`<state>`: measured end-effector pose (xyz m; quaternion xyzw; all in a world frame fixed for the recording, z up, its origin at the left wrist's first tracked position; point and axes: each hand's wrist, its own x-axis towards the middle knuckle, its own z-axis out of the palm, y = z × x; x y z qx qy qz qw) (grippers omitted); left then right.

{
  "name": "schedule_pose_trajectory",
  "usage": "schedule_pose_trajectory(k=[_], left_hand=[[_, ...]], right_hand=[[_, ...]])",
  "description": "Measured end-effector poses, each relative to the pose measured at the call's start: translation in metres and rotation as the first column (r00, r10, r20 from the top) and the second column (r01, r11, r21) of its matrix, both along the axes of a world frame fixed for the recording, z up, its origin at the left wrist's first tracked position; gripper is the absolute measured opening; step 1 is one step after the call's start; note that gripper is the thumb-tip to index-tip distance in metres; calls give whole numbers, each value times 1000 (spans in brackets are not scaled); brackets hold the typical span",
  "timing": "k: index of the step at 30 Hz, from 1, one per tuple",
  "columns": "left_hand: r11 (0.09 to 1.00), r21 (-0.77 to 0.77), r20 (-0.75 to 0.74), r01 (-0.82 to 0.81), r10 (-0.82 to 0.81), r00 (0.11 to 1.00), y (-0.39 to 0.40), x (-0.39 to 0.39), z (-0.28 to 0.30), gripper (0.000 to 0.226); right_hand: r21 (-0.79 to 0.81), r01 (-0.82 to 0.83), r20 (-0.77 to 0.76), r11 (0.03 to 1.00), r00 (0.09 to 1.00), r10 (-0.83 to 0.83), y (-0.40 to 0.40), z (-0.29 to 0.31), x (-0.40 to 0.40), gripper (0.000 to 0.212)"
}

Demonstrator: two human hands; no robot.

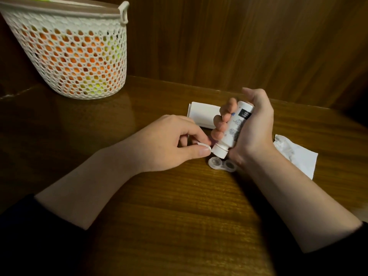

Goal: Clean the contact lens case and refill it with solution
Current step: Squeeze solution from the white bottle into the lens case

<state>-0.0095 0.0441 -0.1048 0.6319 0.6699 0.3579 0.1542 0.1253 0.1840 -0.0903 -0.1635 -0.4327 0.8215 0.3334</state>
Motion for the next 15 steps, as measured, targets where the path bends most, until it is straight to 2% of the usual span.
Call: schedule_pose_trajectory(k=[15], left_hand=[[1000,3,0,7,-7,1000,0,1,2,18]], right_hand=[[26,-8,-21,1000,1000,9,1,0,0,44]])
